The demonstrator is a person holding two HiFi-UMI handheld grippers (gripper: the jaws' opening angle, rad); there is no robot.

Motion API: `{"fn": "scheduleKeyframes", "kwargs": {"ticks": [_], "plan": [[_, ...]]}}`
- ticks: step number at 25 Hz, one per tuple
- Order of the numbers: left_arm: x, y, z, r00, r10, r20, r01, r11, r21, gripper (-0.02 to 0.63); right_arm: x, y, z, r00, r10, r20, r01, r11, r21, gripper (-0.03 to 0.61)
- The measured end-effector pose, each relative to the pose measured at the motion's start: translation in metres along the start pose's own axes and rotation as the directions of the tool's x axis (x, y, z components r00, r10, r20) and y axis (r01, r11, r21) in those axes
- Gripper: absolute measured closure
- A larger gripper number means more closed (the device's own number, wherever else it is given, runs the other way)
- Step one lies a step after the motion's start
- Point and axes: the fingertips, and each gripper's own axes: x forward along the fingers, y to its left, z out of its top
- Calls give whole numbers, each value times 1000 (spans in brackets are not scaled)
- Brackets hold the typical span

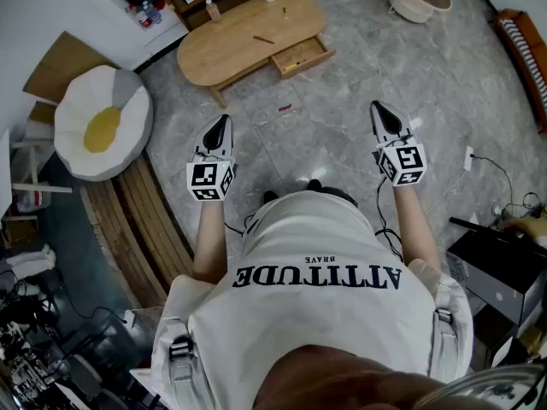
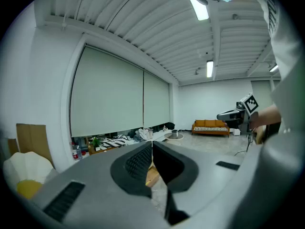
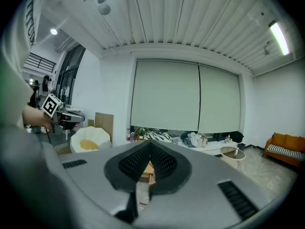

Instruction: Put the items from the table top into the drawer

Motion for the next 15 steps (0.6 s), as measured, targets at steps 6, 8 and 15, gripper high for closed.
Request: {"fn": "scheduleKeyframes", "kwargs": {"ticks": [6, 8, 15], "plan": [[2, -4, 2, 1000, -4, 4, 4, 1000, 3, 591, 2, -2, 2, 1000, 0, 5, 0, 1000, 5, 560], [3, -4, 2, 1000, -3, 1, 3, 1000, 4, 592, 2, -3, 2, 1000, 3, 7, -3, 1000, 4, 560], [2, -8, 0, 1000, 4, -6, -4, 1000, 7, 591, 0, -5, 0, 1000, 11, 11, -11, 1000, 9, 560]]}}
